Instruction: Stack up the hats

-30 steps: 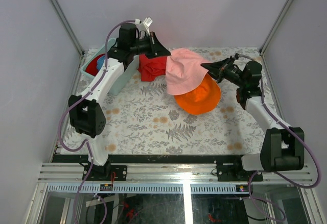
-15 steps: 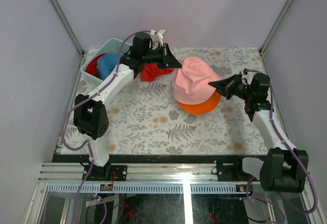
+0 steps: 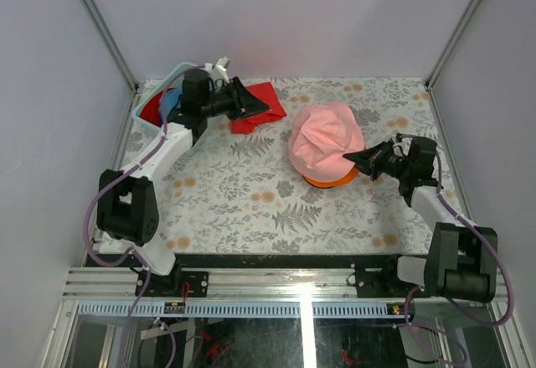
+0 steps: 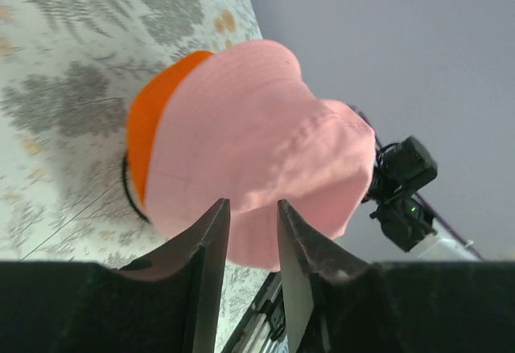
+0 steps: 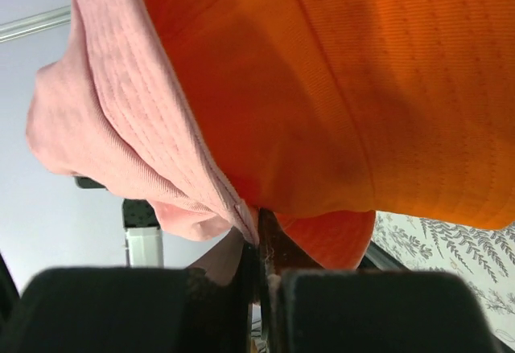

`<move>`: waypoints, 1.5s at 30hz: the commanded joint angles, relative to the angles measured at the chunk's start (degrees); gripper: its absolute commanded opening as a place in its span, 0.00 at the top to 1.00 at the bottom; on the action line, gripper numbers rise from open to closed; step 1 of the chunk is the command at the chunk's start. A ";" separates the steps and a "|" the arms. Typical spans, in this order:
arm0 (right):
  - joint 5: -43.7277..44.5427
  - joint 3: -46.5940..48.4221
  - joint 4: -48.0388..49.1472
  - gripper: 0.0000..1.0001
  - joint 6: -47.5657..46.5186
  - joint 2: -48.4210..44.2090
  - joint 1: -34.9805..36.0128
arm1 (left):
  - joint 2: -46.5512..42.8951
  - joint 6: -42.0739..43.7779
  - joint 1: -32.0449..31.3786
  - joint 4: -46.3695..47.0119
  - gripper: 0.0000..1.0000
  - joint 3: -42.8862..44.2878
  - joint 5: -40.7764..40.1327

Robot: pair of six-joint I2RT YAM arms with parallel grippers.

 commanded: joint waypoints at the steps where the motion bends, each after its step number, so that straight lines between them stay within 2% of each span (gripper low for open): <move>1: -3.89 -2.83 12.75 1.00 6.45 3.61 -0.55 | -5.97 -5.53 4.42 11.33 0.70 -10.02 -0.10; 4: -4.94 -4.32 18.39 1.00 8.65 5.68 -0.64 | -7.48 -5.83 4.99 12.06 0.68 -14.64 0.38; 5: -5.16 -4.57 19.50 0.97 8.89 5.96 -0.64 | -7.55 -6.20 5.02 12.55 0.68 -15.79 0.64; 7: -5.17 -4.89 20.73 0.80 8.94 5.46 -0.71 | -7.39 -6.97 5.10 14.16 0.68 -17.64 1.42; 9: -4.67 -4.47 18.79 0.68 6.94 3.98 -0.85 | -7.00 -8.24 5.07 16.03 0.68 -19.05 1.84; 11: -4.39 -2.68 13.51 0.57 2.37 2.70 -1.34 | -6.52 -9.36 5.05 17.67 0.69 -19.67 2.04; 14: -4.11 1.22 3.73 0.48 -6.13 1.24 -2.59 | -5.41 -12.22 4.93 21.34 0.70 -20.64 2.62; 20: -1.54 12.36 -21.00 0.41 -28.97 0.12 -5.48 | -4.29 -13.41 4.61 23.26 0.71 -21.22 3.00; 24: -0.54 16.10 -23.94 0.39 -36.45 0.53 -6.16 | -2.48 -14.39 4.11 24.72 0.72 -20.85 3.54; 32: -4.36 17.93 -15.82 0.35 -38.15 7.82 -6.49 | 1.03 -15.17 2.98 25.37 0.75 -18.27 4.56; 36: -6.29 14.11 -2.89 0.37 -32.56 9.86 -6.81 | 2.16 -14.79 2.99 24.84 0.76 -17.14 4.98; 38: -7.26 11.73 6.13 0.41 -27.45 10.81 -6.97 | 3.04 -14.02 2.98 24.07 0.76 -16.35 5.28; 45: -9.89 5.86 35.05 0.67 -6.91 15.52 -7.53 | 6.45 -16.05 3.00 28.38 0.76 -16.20 5.57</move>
